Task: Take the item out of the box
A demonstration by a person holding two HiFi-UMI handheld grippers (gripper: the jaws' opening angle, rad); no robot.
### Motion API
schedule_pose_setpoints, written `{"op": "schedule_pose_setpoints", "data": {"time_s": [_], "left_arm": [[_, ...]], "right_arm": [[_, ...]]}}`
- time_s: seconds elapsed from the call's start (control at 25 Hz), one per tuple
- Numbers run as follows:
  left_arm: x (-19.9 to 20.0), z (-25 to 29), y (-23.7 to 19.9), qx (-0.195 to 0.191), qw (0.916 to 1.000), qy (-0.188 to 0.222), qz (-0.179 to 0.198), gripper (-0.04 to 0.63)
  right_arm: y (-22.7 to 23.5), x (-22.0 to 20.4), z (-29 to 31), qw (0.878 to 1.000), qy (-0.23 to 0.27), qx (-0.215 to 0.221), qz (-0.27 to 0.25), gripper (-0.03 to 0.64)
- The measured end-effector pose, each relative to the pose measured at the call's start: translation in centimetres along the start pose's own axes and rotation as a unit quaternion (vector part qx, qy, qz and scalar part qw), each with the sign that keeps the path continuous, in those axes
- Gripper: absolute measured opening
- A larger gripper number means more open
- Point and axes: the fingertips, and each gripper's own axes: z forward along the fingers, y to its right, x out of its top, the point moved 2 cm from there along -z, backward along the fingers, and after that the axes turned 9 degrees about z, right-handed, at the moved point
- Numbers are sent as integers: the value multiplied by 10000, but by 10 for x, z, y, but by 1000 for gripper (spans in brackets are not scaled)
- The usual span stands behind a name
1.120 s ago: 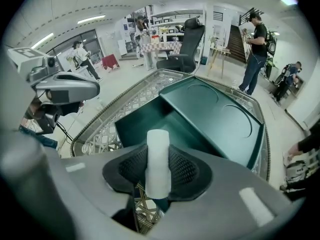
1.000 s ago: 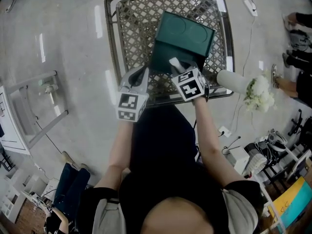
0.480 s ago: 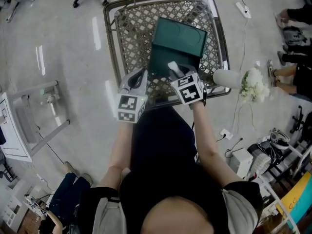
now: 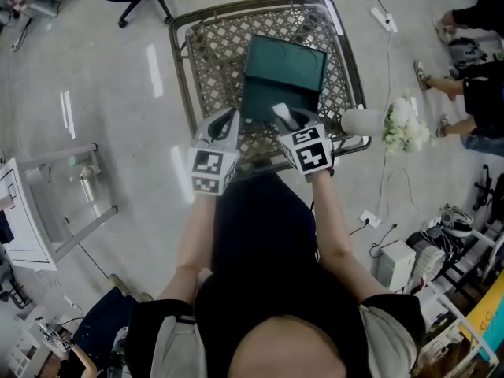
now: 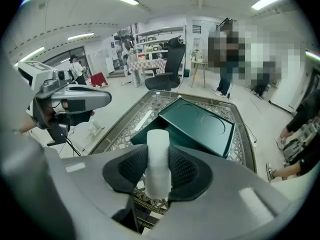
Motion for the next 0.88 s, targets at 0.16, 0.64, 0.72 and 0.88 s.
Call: {"op": "schedule_pose_setpoints", "data": {"time_s": [0.16,0.64,0.72,0.88], "left_arm": [[8,-4,4,-28,9999,79,65,8],[33,-9,7,-41,9996,258,130,8],[39,-8,7,-33,9995,301,60,8],[52,-7,7,-95,9990,423,56,8]], "right_arm": [[-1,3,-18,9995,251,-66,169,127],[5,21,-67,9919,1022,-463,600,127],[9,28,-79,9889,1240,-657,492,127],[15,39,-98,9801,1659,-649,882,127]]}}
